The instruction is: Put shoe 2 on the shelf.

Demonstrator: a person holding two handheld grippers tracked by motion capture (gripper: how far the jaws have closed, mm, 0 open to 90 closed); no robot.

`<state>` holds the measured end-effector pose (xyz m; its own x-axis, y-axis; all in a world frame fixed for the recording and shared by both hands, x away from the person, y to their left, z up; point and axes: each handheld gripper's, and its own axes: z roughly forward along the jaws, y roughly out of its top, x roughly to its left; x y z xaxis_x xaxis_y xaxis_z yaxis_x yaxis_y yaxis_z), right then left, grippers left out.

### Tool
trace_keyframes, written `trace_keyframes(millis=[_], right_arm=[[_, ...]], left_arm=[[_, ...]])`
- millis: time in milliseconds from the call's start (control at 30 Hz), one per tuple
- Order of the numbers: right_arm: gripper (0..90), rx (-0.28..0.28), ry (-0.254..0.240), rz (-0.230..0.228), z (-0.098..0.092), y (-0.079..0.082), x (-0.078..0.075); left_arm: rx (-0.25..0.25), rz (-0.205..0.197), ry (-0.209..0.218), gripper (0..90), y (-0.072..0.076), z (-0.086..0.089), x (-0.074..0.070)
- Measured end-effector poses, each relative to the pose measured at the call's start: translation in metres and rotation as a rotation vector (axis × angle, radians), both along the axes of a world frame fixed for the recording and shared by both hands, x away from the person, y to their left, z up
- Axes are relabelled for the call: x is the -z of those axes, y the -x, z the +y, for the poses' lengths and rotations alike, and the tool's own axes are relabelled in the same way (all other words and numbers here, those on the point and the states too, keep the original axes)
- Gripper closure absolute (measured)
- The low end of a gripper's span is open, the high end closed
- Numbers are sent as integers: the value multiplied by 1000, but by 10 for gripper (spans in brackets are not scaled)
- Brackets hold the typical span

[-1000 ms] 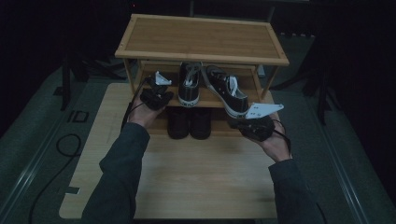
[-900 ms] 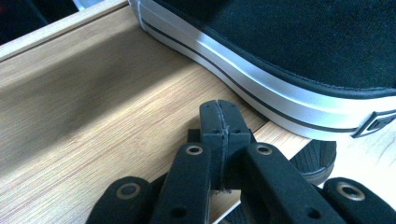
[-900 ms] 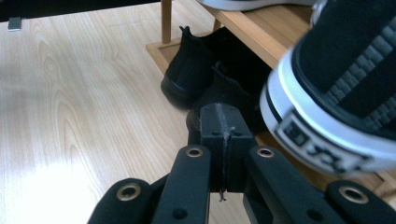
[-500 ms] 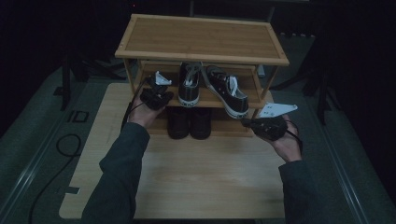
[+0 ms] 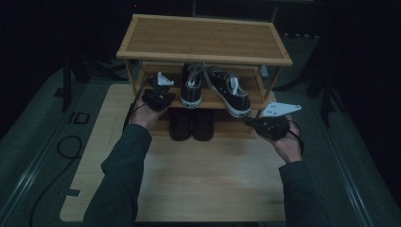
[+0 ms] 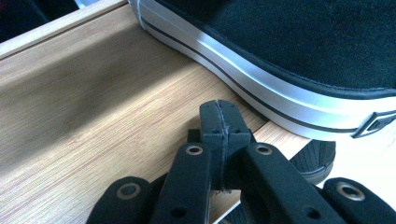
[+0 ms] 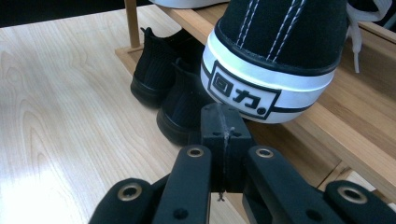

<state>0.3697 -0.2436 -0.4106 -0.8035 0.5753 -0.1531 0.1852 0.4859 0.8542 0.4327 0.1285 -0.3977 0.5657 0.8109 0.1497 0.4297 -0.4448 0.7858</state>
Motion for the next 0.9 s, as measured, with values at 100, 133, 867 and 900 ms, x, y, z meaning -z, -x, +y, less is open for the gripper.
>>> trace_keyframes(millis=[100, 133, 867, 900], right_arm=[[900, -7, 2, 2, 3, 0, 1], [900, -12, 3, 3, 5, 0, 2], [900, -30, -3, 8, 12, 1, 6], [900, -30, -3, 7, 12, 1, 6]], left_arm=[[1, 0, 3, 900, 0, 0, 0], [1, 0, 3, 900, 0, 0, 0], [3, 9, 9, 900, -3, -11, -1], [3, 10, 12, 900, -3, -11, -1]])
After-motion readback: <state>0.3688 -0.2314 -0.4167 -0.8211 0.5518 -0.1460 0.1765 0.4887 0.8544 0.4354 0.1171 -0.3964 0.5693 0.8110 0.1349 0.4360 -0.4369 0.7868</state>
